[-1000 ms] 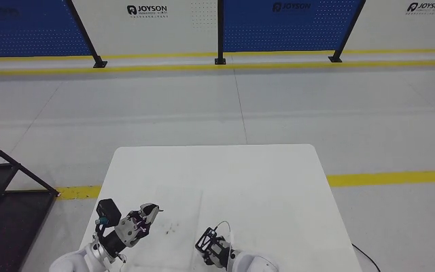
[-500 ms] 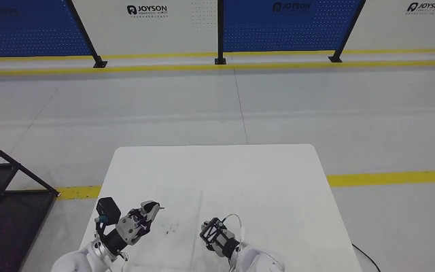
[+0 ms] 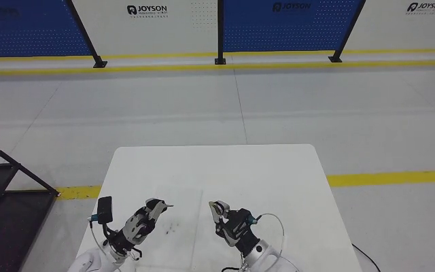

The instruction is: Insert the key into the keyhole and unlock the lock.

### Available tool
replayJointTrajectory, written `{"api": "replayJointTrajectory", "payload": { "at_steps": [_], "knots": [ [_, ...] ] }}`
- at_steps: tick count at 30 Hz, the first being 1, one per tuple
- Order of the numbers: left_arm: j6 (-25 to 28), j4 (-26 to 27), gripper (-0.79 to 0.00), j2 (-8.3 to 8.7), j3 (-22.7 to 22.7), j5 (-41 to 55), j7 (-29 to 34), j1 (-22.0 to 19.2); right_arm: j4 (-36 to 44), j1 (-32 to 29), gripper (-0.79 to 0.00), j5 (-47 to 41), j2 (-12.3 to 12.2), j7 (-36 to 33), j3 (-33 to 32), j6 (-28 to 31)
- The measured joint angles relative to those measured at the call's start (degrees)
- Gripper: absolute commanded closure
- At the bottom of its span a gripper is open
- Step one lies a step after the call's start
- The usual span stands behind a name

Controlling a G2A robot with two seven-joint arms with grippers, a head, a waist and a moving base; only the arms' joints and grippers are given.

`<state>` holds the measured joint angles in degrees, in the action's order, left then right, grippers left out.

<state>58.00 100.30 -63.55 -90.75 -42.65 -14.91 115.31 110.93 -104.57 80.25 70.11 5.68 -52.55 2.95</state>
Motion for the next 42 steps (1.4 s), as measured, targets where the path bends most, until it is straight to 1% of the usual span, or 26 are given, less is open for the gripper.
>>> {"api": "replayJointTrajectory", "payload": {
  "at_steps": [8,11,14,17,19,21,24,27,30,42],
  "knots": [
    [0.00,0.06,0.000,-0.01,-0.05,-0.11,-0.03,0.05,-0.06,0.04,0.000,-0.09,0.01,-0.09,0.02,0.06],
    [-0.07,0.13,0.000,-0.02,-0.01,-0.04,-0.03,-0.01,-0.08,1.02,0.000,-3.45,-0.05,-2.32,-0.93,2.48],
    [-1.97,1.58,0.000,-0.40,2.05,4.98,-1.62,-0.88,0.36,1.76,0.000,-11.66,-0.12,-1.27,-2.75,7.35],
    [-0.84,2.21,0.000,-0.61,5.06,14.77,-1.81,-1.59,-0.65,2.03,0.000,-20.00,0.17,4.45,-3.00,11.88],
    [0.06,2.17,0.000,-0.60,6.89,20.28,-1.02,-2.05,-2.43,2.98,0.000,-27.58,0.62,8.13,-1.79,16.50],
    [0.05,2.03,0.000,-0.73,8.29,22.77,-1.04,-2.54,-4.80,4.73,0.000,-35.22,1.02,9.67,-0.66,22.37],
    [0.00,1.90,0.000,-1.19,11.37,24.10,-2.82,-3.04,-7.82,7.32,0.000,-43.96,1.59,10.30,0.98,29.39],
    [0.00,1.37,0.000,-1.53,14.83,25.19,-3.77,-3.89,-9.96,9.27,0.000,-48.32,2.18,11.67,2.57,33.59],
    [0.00,0.91,0.000,-1.56,15.95,25.17,-3.30,-4.34,-11.61,10.58,0.000,-48.95,2.45,11.47,3.32,35.38],
    [0.00,0.94,0.000,-1.56,15.85,25.14,-3.32,-4.30,-11.65,10.61,0.000,-48.85,2.44,11.35,3.29,35.32]
  ]
}}
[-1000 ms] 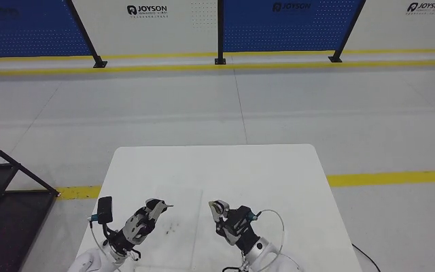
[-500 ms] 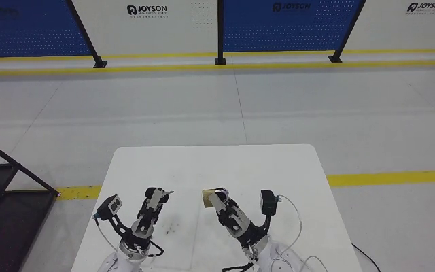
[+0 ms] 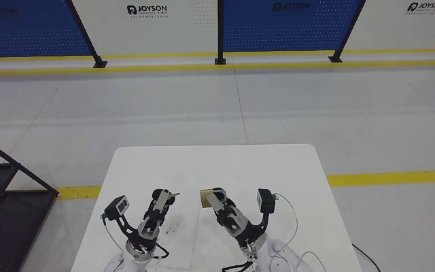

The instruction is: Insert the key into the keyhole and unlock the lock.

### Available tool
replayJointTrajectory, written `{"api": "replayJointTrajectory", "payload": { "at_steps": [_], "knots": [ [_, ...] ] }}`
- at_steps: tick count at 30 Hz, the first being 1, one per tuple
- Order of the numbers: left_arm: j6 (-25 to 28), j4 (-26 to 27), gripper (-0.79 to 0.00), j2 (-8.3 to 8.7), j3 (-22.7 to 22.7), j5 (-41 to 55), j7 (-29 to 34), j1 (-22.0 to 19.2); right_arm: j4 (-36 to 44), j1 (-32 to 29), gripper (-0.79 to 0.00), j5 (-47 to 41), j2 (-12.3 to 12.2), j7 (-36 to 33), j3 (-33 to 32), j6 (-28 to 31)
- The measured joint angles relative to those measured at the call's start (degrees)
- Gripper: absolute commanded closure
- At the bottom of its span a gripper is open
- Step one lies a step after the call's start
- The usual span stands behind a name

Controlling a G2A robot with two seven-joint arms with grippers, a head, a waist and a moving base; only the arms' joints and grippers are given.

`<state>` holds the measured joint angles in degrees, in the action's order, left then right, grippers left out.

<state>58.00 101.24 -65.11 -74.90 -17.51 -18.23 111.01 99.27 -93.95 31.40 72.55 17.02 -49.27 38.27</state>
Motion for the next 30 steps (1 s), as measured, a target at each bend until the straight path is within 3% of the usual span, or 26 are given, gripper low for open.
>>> {"api": "replayJointTrajectory", "payload": {
  "at_steps": [5,12,30],
  "knots": [
    [-1.12,0.75,0.000,-0.25,1.37,0.38,0.82,0.06,0.69,0.05,0.000,-0.16,0.12,-0.55,-0.06,-1.35],
    [-0.94,1.03,0.000,-1.12,3.10,-3.80,-0.98,1.03,0.15,-0.31,0.000,5.19,0.80,4.52,0.59,-5.14],
    [-0.91,-0.09,0.000,-2.35,4.87,-4.35,-2.22,0.68,-1.99,0.08,0.000,8.91,1.93,8.38,2.98,-4.49]
  ]
}}
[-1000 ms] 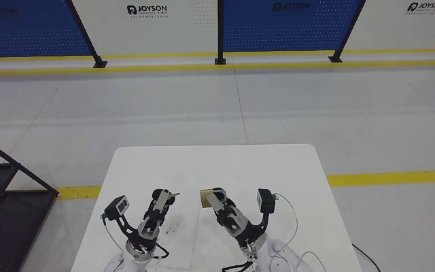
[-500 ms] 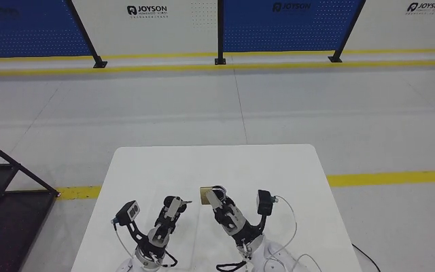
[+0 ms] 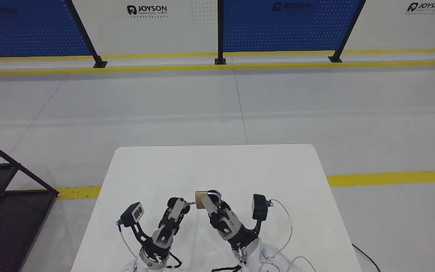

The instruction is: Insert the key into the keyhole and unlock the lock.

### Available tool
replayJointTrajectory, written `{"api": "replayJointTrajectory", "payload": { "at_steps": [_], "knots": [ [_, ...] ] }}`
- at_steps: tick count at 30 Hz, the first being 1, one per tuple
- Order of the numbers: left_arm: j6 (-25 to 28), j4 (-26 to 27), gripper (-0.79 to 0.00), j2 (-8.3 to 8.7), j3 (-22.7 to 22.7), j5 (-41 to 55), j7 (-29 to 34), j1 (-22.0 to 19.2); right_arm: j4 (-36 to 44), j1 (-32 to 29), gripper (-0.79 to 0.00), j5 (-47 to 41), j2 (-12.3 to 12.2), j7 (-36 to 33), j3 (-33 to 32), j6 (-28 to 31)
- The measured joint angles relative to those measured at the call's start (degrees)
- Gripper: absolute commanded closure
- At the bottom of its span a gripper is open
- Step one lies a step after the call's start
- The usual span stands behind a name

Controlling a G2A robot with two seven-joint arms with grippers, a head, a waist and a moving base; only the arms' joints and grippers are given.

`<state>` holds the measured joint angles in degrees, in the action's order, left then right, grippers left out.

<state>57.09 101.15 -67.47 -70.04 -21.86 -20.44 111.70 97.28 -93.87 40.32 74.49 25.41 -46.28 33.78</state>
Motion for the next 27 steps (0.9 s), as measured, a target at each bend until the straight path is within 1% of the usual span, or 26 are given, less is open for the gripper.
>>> {"api": "replayJointTrajectory", "payload": {
  "at_steps": [9,27],
  "knots": [
    [-0.12,-0.23,0.000,-0.35,-0.07,0.68,0.56,-0.20,0.14,-0.69,0.000,0.54,0.08,0.65,-0.18,0.94],
    [-0.37,-0.49,0.000,-0.90,-0.03,1.97,2.54,-0.84,-0.06,-0.65,0.000,-0.07,0.57,1.38,-0.43,0.31]
  ]
}}
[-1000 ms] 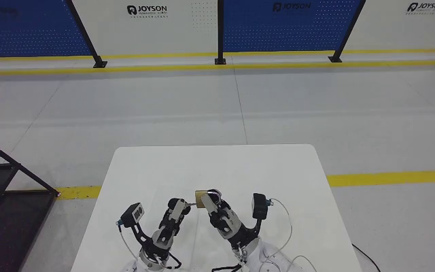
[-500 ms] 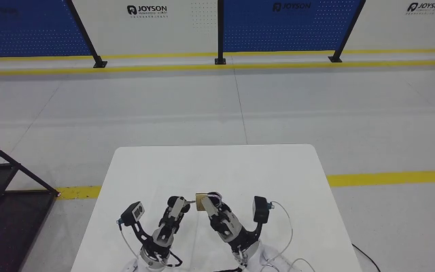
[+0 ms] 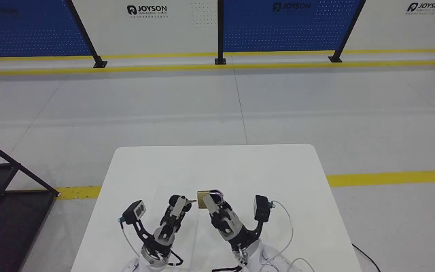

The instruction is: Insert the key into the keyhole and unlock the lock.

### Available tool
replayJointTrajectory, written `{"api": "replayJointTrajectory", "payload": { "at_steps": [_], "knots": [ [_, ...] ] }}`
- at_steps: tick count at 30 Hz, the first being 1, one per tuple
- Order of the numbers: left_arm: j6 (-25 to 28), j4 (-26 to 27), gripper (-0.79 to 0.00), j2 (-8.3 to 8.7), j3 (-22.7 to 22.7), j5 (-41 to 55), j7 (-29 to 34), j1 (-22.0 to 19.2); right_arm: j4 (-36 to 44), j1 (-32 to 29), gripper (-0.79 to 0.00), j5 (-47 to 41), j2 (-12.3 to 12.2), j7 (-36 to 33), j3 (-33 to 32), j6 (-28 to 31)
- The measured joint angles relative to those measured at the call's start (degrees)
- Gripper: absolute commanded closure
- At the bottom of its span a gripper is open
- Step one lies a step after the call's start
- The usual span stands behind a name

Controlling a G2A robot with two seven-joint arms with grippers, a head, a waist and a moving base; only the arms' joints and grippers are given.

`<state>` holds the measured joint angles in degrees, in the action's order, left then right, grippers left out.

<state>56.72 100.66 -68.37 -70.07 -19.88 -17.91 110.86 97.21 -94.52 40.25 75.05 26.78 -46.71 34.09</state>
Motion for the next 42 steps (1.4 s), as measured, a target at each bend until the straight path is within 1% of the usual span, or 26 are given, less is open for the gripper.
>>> {"api": "replayJointTrajectory", "payload": {
  "at_steps": [34,35,36,37,39,41,42],
  "knots": [
    [-0.51,-0.09,-0.003,-0.89,0.41,1.11,3.25,-0.51,-0.38,0.52,0.000,1.04,0.81,-1.58,0.19,-1.53],
    [-0.54,-0.08,-0.126,-0.91,0.39,1.06,3.27,-0.50,-0.40,0.52,0.000,1.06,0.82,-1.57,0.19,-1.53],
    [-0.57,-0.06,-0.191,-0.94,0.36,1.02,3.28,-0.48,-0.41,0.51,0.000,1.07,0.84,-1.53,0.18,-1.53],
    [-0.57,-0.06,-0.277,-0.96,0.35,1.00,3.29,-0.47,-0.42,0.49,0.000,1.06,0.85,-1.48,0.15,-1.51],
    [-0.55,-0.06,-0.366,-1.01,0.31,0.98,3.32,-0.44,-0.42,0.39,0.000,1.06,0.87,-1.36,0.05,-1.40],
    [-0.51,-0.12,-0.413,-1.05,0.28,0.97,3.35,-0.41,-0.40,0.29,0.000,1.06,0.87,-1.28,-0.05,-1.32],
    [-0.51,-0.17,-0.394,-1.08,0.26,0.99,3.38,-0.39,-0.38,0.23,0.000,1.06,0.87,-1.26,-0.10,-1.27]
  ]
}}
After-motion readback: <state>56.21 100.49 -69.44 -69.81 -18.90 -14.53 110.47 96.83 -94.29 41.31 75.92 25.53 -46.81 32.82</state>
